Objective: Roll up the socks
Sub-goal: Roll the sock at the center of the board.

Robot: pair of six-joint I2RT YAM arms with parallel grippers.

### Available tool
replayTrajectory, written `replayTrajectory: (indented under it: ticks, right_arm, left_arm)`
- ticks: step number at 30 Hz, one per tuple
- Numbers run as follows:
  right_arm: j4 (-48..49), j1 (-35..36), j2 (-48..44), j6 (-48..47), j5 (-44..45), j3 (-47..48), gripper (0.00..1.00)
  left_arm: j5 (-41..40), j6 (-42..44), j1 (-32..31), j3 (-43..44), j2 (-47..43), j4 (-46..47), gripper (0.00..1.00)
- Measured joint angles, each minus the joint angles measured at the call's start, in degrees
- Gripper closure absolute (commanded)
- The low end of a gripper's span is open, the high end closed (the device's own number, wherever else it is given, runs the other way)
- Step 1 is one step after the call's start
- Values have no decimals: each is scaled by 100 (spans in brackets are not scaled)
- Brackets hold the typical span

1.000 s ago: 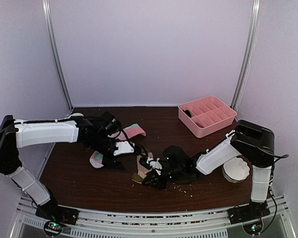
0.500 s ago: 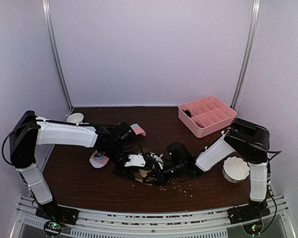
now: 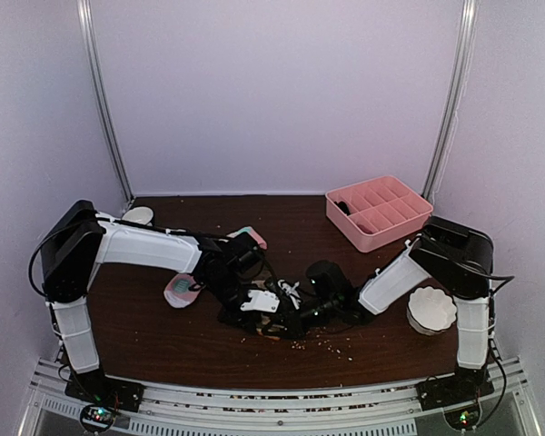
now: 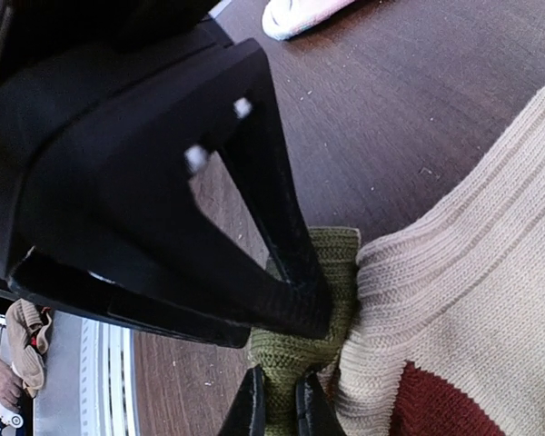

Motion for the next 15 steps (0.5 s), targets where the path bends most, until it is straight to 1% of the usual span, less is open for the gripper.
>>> replayTrajectory:
  ticks: [2,4,6,7,9,13,14,15]
  right_arm:
    - [11,0,0,15,-4,0,100]
    - [46,-11,0,35,-28,0,100]
    - [61,-22,0,79,-50,4,98]
    - [59,-26,0,96,-59,4,94]
    - [61,-33,0,131,-70,4,88]
    - [125,-33,-111,133,24,-153,87]
    - [142,-31,-221,131,133,-273,85]
    - [186,-33,-341,127,293,-496,77]
  left_arm:
    - [-28,0,-11,28,48,7,83]
    - [-50,0,-11,37,61,39,89]
    - [-59,7,-11,37,63,42,97]
    - [-63,9,-11,37,63,39,100]
    - [-70,13,-11,37,63,35,100]
    - [-31,9,-11,101,125,-15,100]
    - [15,-2,-11,155,175,-28,100]
    - [85,-11,-11,225,234,-50,100]
